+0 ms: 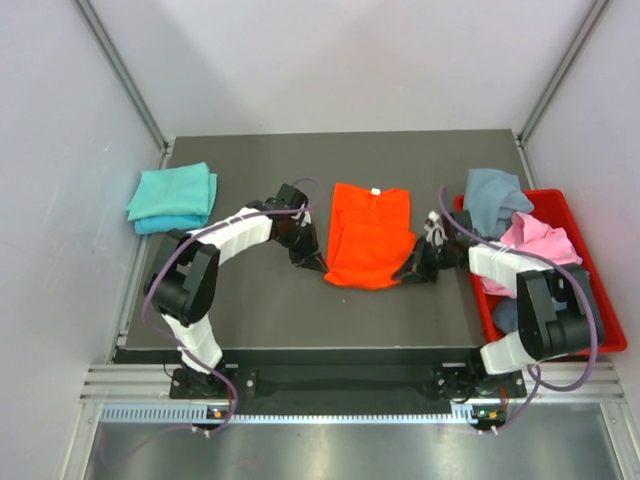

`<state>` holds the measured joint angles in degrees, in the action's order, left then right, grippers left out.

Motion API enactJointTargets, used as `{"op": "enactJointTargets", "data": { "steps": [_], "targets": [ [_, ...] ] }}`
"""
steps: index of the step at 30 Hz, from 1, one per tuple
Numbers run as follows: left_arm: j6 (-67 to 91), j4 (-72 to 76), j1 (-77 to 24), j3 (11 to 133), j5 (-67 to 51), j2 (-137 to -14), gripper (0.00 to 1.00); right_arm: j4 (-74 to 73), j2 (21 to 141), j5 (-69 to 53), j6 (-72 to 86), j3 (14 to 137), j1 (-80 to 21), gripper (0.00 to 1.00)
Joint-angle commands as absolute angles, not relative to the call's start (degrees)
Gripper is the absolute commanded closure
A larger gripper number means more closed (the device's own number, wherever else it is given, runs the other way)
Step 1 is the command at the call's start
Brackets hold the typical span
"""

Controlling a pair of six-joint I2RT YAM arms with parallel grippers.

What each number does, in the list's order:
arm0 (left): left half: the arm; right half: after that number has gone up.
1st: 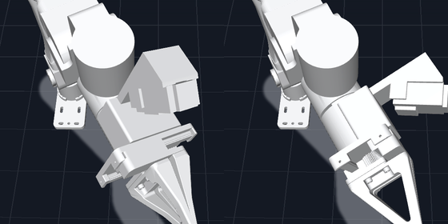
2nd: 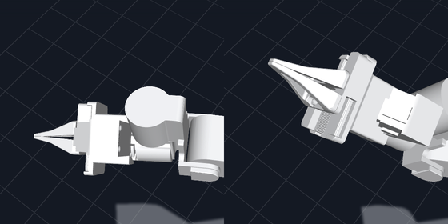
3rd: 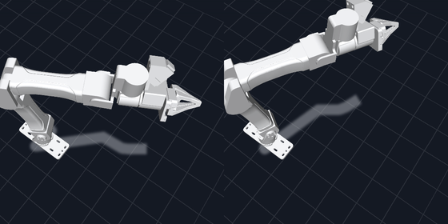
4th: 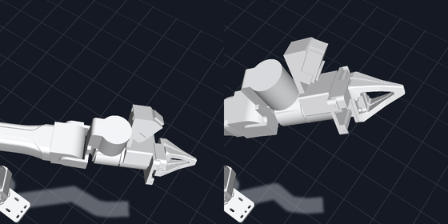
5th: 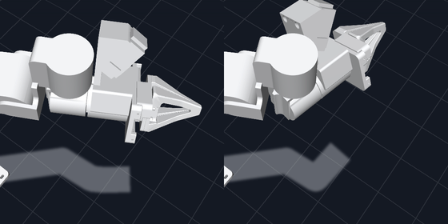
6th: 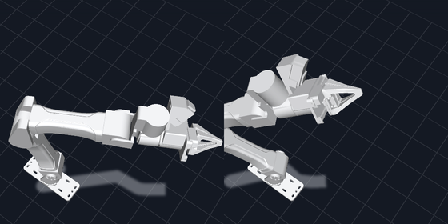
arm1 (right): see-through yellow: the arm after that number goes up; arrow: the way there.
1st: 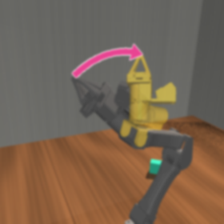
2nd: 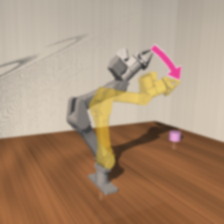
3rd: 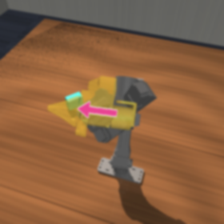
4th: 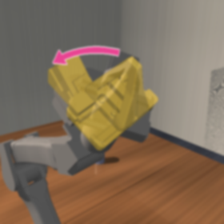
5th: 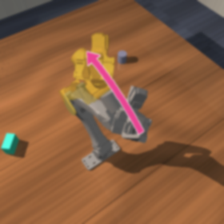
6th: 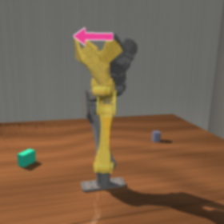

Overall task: Fold and stack the t-shirts
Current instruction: Fold the tshirt

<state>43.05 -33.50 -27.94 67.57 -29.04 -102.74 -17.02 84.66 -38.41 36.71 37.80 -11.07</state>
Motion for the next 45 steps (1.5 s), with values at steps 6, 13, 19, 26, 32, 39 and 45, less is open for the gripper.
{"op": "enactJointTargets", "data": {
  "steps": [6, 13, 19, 26, 32, 39, 45],
  "targets": [
    [38.7, -28.8, -27.7, 71.4, -28.7, -94.0, 1.00, -22.5, 84.2, -37.0, 25.2, 56.9, -11.0, 1.00],
    [36.3, -29.8, -25.1, 71.5, -29.4, -92.2, 0.52, -26.9, 83.3, -36.8, 23.2, 50.8, -12.2, 1.00],
    [33.2, -27.5, -18.6, 81.2, -32.7, -102.0, 0.45, -28.1, 77.4, -36.4, 22.7, 40.2, -12.3, 1.00],
    [30.8, -24.4, -20.5, 93.7, -37.3, -114.5, 0.59, -29.2, 75.3, -32.7, 21.3, 38.0, -11.0, 0.49],
    [30.6, -22.8, -24.2, 95.9, -40.6, -119.3, 0.60, -29.9, 75.1, -30.4, 19.4, 44.0, -4.6, 0.31],
    [31.1, -22.0, -24.9, 98.1, -41.7, -123.4, 0.60, -22.9, 79.6, -32.1, 21.8, 48.5, 2.5, 0.31],
    [30.8, -21.7, -24.9, 100.6, -41.0, -127.2, 0.60, -21.4, 82.6, -32.1, 21.1, 49.7, 3.4, 0.33]
  ]
}}
